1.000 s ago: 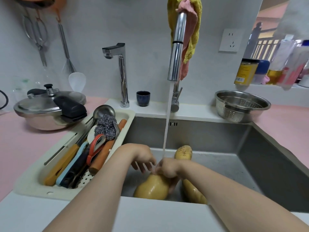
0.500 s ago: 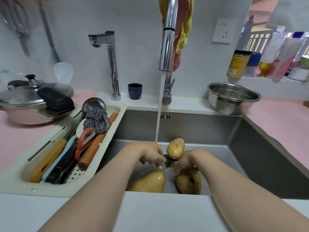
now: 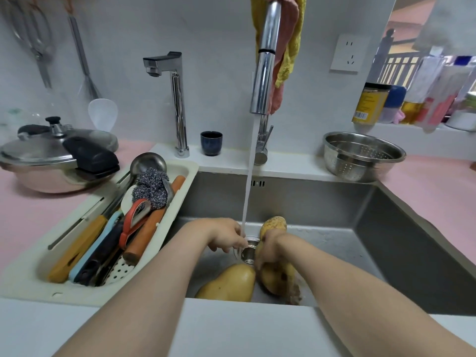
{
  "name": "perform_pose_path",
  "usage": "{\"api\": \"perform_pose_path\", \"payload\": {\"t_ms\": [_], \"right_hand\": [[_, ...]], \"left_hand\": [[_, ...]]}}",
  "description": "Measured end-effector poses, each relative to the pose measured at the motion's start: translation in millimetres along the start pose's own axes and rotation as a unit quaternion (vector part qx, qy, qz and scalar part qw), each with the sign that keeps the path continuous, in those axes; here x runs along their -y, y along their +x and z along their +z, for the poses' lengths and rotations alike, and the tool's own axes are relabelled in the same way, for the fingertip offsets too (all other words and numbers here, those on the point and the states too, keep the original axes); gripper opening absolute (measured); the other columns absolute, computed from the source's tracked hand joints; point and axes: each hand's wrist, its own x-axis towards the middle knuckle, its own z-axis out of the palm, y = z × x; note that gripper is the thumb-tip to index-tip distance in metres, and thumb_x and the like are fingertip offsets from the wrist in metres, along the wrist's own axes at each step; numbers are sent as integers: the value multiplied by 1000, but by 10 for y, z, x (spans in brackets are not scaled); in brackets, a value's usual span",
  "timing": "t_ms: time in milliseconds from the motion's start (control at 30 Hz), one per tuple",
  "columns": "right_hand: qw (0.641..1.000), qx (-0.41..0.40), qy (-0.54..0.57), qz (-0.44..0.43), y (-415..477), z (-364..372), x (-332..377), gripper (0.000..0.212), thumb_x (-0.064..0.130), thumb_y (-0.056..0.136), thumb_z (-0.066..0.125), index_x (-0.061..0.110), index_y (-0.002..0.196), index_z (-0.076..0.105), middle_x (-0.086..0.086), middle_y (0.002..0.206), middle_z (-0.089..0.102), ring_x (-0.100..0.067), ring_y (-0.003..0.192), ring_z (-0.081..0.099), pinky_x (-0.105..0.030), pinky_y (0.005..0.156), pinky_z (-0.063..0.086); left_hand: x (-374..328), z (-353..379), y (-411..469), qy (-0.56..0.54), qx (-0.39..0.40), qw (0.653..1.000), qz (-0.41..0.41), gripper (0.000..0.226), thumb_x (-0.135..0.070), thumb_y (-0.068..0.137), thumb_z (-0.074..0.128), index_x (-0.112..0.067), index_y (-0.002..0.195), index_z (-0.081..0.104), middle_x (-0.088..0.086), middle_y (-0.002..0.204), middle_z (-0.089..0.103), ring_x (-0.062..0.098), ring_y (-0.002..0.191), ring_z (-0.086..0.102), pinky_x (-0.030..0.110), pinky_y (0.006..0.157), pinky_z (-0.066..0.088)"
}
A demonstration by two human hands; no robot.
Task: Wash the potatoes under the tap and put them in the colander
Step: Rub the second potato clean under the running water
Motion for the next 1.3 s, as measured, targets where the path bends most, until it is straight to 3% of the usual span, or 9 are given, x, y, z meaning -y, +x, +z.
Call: {"api": "perform_pose_path", "payload": {"t_ms": [133, 233, 367, 567, 667, 900, 967, 1133, 1300], "right_hand": [[935, -197, 282, -84, -69, -144, -155, 96, 45, 64, 92, 21, 147, 50, -7, 137, 56, -32, 119, 60, -43, 86, 59], [850, -184, 479, -115, -156, -240, -129, 72, 40, 70, 90, 25, 132, 58, -5, 125, 59, -30, 104, 63, -43, 67, 61], [805, -87, 567, -154, -315, -333, -21, 34, 43, 85, 76, 25, 113, 69, -11, 119, 64, -33, 101, 67, -50, 69, 65], [794, 23, 587, -154, -295, -236, 68, 56, 61, 79, 75, 22, 118, 69, -20, 126, 63, -40, 100, 73, -48, 68, 64], [826, 18, 544, -145, -258, -189, 75, 70, 74, 83, 61, 19, 126, 59, -29, 119, 66, -42, 83, 74, -49, 67, 63], [803, 20, 568, -179, -325, -217, 60, 51, 57, 88, 70, 21, 123, 64, -18, 122, 68, -42, 106, 70, -62, 91, 58], [787, 25, 590, -178, -372, -233, 48, 51, 58, 89, 69, 19, 121, 64, -18, 119, 69, -41, 104, 72, -57, 89, 61], [752, 9, 650, -108, -388, -265, 49, 45, 54, 104, 43, 19, 129, 54, -21, 124, 60, -40, 98, 70, -46, 56, 64], [763, 13, 632, -136, -345, -214, 116, 40, 38, 107, 33, 14, 132, 53, -27, 128, 58, -47, 94, 68, -56, 62, 61]], "left_hand": [[45, -49, 29, -25, -29, 999, -3, 73, -44, 93, 68, -22, 156, 37, 4, 151, 48, 27, 129, 54, 42, 101, 53], [76, -110, 26, -73, -34, 997, -10, 82, -49, 83, 75, -29, 153, 38, 2, 152, 46, 27, 133, 48, 44, 105, 50], [98, -191, -63, -231, -44, 972, 12, 40, -49, 97, 55, -34, 134, 55, 0, 131, 60, 23, 119, 60, 49, 105, 50], [63, -185, -138, -324, -81, 942, 4, 37, -51, 100, 53, -29, 130, 60, 8, 125, 60, 32, 108, 64, 49, 81, 61], [74, -179, -145, -324, -85, 942, -33, 47, -59, 98, 52, -24, 129, 59, 13, 122, 60, 35, 103, 66, 46, 74, 63], [55, -184, -176, -407, -80, 907, -70, 60, -68, 94, 51, -17, 126, 56, 22, 119, 63, 42, 86, 73, 37, 51, 61], [46, -194, -197, -426, -76, 900, -57, 54, -64, 94, 55, -20, 125, 58, 22, 119, 65, 42, 85, 74, 36, 54, 63], [9, -181, -174, -452, -99, 886, 6, 45, -48, 98, 60, -20, 132, 59, 15, 123, 64, 35, 107, 69, 43, 80, 63], [-2, -181, -102, -460, -187, 868, -12, 43, -49, 96, 61, -22, 129, 63, 11, 120, 64, 32, 107, 66, 52, 87, 61]]}}
